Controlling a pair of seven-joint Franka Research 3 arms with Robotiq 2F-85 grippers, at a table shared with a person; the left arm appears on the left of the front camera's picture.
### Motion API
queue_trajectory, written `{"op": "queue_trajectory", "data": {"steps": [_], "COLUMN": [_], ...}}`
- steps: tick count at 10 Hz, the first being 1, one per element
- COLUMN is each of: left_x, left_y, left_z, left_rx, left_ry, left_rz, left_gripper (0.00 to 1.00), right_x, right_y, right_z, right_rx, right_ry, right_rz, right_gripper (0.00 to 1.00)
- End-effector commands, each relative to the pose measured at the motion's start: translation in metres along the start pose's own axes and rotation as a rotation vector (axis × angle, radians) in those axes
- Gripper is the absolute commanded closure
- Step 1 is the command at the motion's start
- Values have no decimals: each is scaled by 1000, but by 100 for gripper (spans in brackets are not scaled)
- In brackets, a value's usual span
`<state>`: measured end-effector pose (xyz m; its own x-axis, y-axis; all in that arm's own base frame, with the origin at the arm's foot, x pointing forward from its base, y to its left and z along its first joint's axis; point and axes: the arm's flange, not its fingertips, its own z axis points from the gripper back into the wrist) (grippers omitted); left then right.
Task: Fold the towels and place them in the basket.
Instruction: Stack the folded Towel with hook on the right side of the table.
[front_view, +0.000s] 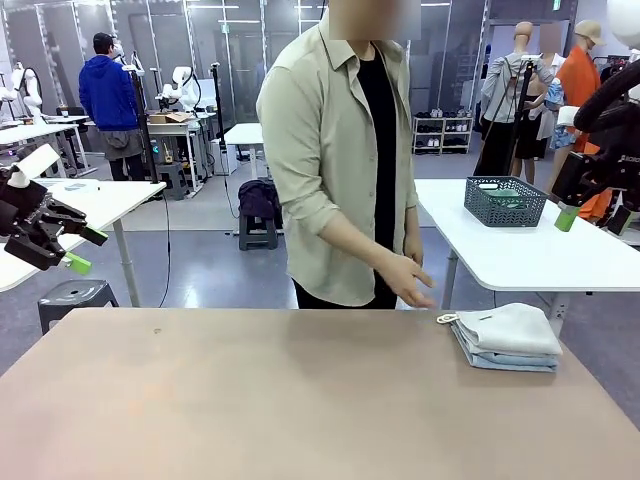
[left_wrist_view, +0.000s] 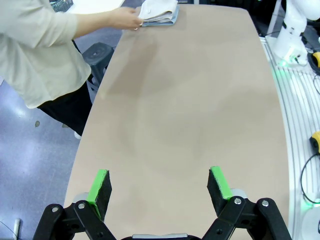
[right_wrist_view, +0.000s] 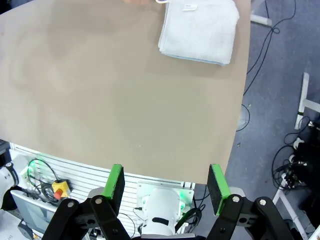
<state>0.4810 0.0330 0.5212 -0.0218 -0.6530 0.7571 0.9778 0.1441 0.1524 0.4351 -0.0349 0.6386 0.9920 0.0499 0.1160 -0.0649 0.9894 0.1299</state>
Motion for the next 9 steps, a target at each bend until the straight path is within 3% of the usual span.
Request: {"op": "queue_trajectory", "data": {"steps": [1,2,4,5,7,8,9], "left_x": [0,16,61,87,137,155,172], "left_y": [0,5,7,9,1,-2,-9], "left_z": [0,14,55,75,113,128,143], "left_rx": [0,-20,-10,94,221,350,430], "left_ry": [0,57,170,206,103,87,52], "left_rz": [0,17,145,287,519,672,739], "left_gripper": [2,2,2,2,2,2,2], "right_x": [3,0,-15,-23,-44,-57,-72], "right_y": [0,0,-1,-3,2,5,9], "right_z": [2,0,34,51,88,108,129], "right_rx": [-1,0,24,35,78,115,168], "right_ry": [11,0,-95,-139,-220,-244,-273], "right_rz": [-1,0,15,9,7,-19,-47], "right_gripper": [17,16,16,16,16,16,16]}}
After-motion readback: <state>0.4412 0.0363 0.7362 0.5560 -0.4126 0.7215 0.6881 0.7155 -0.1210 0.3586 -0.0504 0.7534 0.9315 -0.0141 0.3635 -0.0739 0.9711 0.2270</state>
